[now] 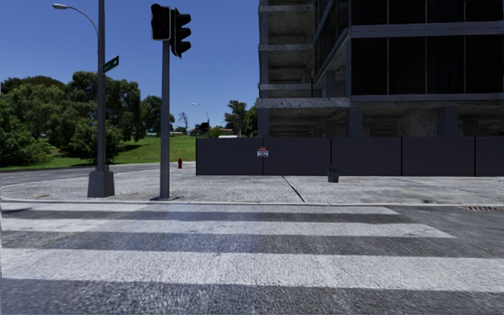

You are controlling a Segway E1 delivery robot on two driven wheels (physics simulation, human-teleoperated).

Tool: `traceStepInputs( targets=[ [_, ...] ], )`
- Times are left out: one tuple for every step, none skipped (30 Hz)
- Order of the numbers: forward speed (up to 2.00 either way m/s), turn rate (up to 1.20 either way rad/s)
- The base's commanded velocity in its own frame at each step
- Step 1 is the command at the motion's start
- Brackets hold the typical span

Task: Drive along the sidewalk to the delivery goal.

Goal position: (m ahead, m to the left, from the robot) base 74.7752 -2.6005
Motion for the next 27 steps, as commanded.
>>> traceStepInputs(
  targets=[
    [2.00, -0.25],
    [2.00, -0.03],
    [2.00, 0.00],
    [2.00, 0.00],
    [2.00, 0.00],
    [2.00, 0.00],
    [2.00, 0.00],
    [2.00, 0.00],
    [2.00, 0.00],
    [2.00, 0.00],
    [2.00, 0.00],
    [2.00, 0.00],
    [2.00, 0.00],
    [2.00, 0.00],
    [2.00, 0.00],
    [2.00, 0.00],
    [2.00, 0.00],
    [2.00, 0.00],
    [2.00, 0.00],
    [2.00, 0.00],
    [2.00, 0.00],
    [2.00, 0.00],
    [2.00, 0.00],
    [2.00, 0.00],
    [2.00, 0.00],
    [2.00, 0.00],
    [2.00, 0.00]
  ],
)
